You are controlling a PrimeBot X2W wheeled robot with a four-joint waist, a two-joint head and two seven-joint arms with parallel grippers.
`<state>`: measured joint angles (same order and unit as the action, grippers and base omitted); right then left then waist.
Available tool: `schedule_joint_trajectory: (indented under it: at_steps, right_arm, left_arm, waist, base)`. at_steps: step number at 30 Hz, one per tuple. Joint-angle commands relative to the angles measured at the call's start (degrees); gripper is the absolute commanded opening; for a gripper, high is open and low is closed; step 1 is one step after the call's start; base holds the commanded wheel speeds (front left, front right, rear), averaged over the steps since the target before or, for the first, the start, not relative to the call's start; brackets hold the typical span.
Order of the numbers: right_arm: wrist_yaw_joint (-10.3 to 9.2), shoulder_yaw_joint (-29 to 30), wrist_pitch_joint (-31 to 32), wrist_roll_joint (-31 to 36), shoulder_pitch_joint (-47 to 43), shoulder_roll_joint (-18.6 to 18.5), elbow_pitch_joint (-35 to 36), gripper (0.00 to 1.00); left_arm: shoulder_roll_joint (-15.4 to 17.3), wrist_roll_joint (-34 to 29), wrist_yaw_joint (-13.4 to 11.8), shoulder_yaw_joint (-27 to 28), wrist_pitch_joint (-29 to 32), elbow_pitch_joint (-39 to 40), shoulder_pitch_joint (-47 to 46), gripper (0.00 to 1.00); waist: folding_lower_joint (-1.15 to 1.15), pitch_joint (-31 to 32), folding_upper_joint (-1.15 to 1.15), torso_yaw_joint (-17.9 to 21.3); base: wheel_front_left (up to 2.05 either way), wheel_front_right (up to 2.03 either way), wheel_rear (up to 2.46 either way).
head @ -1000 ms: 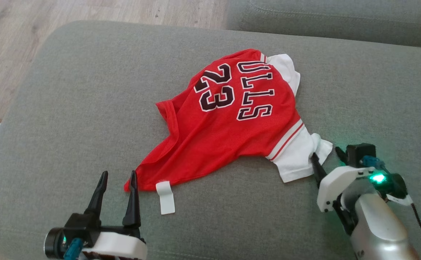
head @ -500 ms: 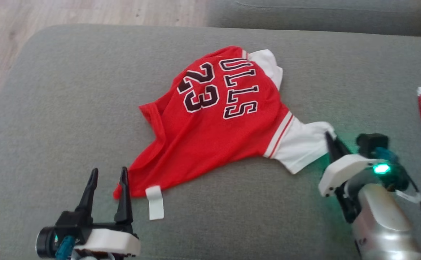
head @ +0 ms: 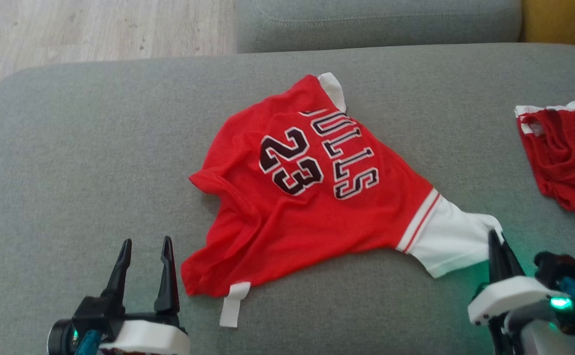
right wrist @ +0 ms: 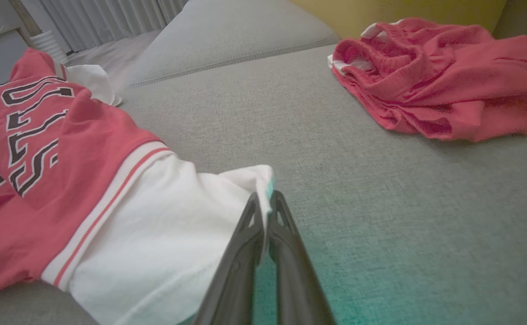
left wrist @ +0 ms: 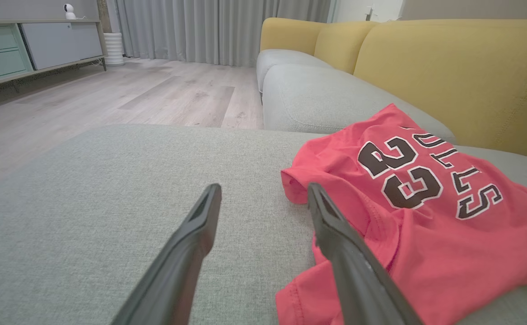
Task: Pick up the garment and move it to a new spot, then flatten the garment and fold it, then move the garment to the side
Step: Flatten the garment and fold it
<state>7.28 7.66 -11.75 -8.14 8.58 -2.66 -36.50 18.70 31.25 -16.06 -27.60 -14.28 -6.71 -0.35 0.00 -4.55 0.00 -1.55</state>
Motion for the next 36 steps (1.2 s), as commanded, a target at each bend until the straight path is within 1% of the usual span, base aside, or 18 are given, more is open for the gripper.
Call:
schedule_joint_trajectory:
  at_steps: [1,3,4,5,6,7,12,18,27,36]
  right_arm:
    - [0.21,-0.9,-0.9,-0.1,0.4,-0.2,2.2,0.00]
    - [0.21,-0.8,-1.1,-0.6,-1.1,-0.2,2.6,0.00]
    - [0.21,-1.0,-1.1,-0.7,-1.7,-0.2,2.7,0.11]
    - [0.21,-1.0,-1.2,-0.7,-2.2,-0.2,2.7,0.45]
    - [0.21,-1.1,-1.2,-0.8,-2.6,-0.2,2.7,0.88]
    - [0.21,-1.1,-1.3,-0.8,-2.9,-0.2,2.6,1.00]
    - [0.21,-0.3,-1.7,-0.2,-3.3,-0.2,3.7,1.00]
    - [0.21,-0.3,-2.2,0.6,-3.5,-0.2,8.5,1.00]
    - [0.21,-4.6,-0.1,0.5,-4.7,-0.2,16.8,1.00]
    - [0.21,-8.5,0.9,-1.2,-5.9,-0.2,19.3,1.00]
  left_arm:
    - [0.7,0.1,0.2,2.4,-0.7,1.3,-1.3,1.00]
    - [0.6,0.1,0.4,2.3,-0.7,0.9,-1.3,1.00]
    - [0.6,0.2,0.5,2.2,-0.7,0.7,-1.3,1.00]
    - [0.5,0.2,0.7,2.1,-0.7,0.5,-1.2,1.00]
    - [0.5,0.2,0.8,2.1,-0.7,0.3,-1.2,1.00]
    - [0.5,0.2,0.9,2.0,-0.7,0.0,-1.1,1.00]
    - [0.3,0.3,1.2,1.7,-0.7,-0.8,-0.6,1.00]
    - [-0.1,0.2,1.4,1.0,-0.7,-1.2,0.2,1.00]
    - [-1.7,0.0,2.3,-0.9,-0.7,-2.3,-0.2,1.00]
    - [-2.3,0.5,3.0,-1.0,-0.7,-4.2,-0.6,1.00]
  waist:
    - [0.00,0.2,0.00,0.1]
    - [0.00,0.5,0.00,0.2]
    - [0.00,0.6,0.00,0.2]
    - [0.00,0.7,0.00,0.2]
    - [0.00,0.8,0.00,0.2]
    - [0.00,1.1,0.00,0.2]
    - [0.00,2.5,0.00,0.6]
    - [0.00,4.7,0.00,1.1]
    - [0.00,6.3,0.00,0.8]
    - [0.00,7.3,0.00,-0.1]
  base:
    - [0.00,0.00,0.00]
    - [0.00,0.00,0.00]
    - [0.00,0.00,0.00]
    - [0.00,0.00,0.00]
    - [0.00,0.00,0.00]
    - [0.00,0.00,0.00]
    - [0.00,0.00,0.00]
    - [0.00,0.00,0.00]
    - [0.00,0.00,0.00]
    - [0.00,0.00,0.00]
